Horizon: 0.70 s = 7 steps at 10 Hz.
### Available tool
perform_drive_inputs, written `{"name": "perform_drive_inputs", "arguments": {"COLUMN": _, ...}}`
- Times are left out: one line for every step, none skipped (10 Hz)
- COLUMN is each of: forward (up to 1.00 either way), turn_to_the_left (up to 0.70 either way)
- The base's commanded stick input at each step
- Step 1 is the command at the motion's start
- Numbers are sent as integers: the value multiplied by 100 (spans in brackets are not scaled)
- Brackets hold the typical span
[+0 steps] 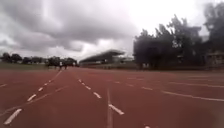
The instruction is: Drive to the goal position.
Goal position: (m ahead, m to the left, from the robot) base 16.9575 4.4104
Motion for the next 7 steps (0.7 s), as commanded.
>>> {"name": "perform_drive_inputs", "arguments": {"forward": 70, "turn_to_the_left": 0}}
{"name": "perform_drive_inputs", "arguments": {"forward": 70, "turn_to_the_left": 0}}
{"name": "perform_drive_inputs", "arguments": {"forward": 70, "turn_to_the_left": 0}}
{"name": "perform_drive_inputs", "arguments": {"forward": 70, "turn_to_the_left": 0}}
{"name": "perform_drive_inputs", "arguments": {"forward": 70, "turn_to_the_left": 0}}
{"name": "perform_drive_inputs", "arguments": {"forward": 70, "turn_to_the_left": 0}}
{"name": "perform_drive_inputs", "arguments": {"forward": 70, "turn_to_the_left": 0}}
